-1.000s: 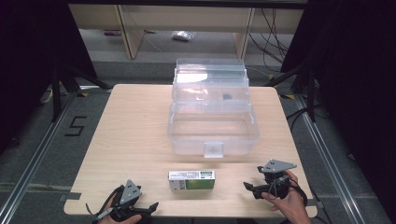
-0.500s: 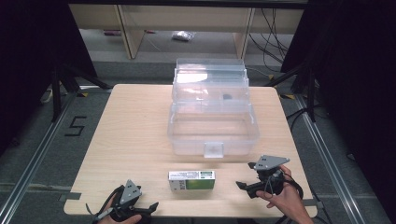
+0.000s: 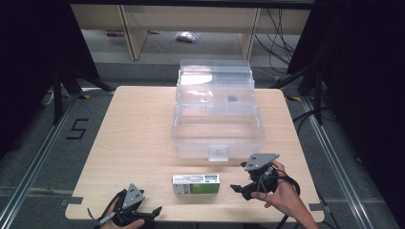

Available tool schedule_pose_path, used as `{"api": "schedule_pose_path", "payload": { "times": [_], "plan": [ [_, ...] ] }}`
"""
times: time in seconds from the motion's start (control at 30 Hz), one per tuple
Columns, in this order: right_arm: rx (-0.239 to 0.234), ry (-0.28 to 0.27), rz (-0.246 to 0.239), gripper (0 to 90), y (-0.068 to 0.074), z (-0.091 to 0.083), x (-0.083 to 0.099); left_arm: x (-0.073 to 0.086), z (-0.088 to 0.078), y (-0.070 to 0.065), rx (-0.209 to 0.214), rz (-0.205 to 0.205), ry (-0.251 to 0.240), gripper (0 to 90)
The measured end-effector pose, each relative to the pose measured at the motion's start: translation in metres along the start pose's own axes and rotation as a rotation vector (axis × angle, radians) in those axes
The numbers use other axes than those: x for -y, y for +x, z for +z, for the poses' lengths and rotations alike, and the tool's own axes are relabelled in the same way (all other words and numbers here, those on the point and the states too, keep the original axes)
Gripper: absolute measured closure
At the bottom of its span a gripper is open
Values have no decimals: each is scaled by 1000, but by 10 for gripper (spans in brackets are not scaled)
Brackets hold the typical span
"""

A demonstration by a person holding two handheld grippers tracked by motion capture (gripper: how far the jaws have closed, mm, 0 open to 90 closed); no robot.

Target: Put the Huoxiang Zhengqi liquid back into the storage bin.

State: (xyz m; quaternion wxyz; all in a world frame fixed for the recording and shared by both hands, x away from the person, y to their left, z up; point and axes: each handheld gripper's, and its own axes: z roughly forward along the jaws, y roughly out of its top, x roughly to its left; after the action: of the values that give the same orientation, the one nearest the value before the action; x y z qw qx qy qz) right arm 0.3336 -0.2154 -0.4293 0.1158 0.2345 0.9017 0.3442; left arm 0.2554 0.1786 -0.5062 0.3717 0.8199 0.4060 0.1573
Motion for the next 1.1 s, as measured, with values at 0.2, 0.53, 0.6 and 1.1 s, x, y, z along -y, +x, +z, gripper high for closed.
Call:
{"api": "schedule_pose_path", "payload": {
  "times": [0.2,0.53,0.6,1.1],
  "plan": [
    [-18,17,-33,187,6,4,-14,0,0,0,0,1,0,151],
    [-74,43,-98,191,16,17,-33,0,0,0,4,-2,2,151],
    [-79,41,-117,192,18,20,-36,0,0,0,3,1,5,151],
    [-101,125,-205,230,33,47,-61,0,0,1,-6,1,5,151]
  ]
}}
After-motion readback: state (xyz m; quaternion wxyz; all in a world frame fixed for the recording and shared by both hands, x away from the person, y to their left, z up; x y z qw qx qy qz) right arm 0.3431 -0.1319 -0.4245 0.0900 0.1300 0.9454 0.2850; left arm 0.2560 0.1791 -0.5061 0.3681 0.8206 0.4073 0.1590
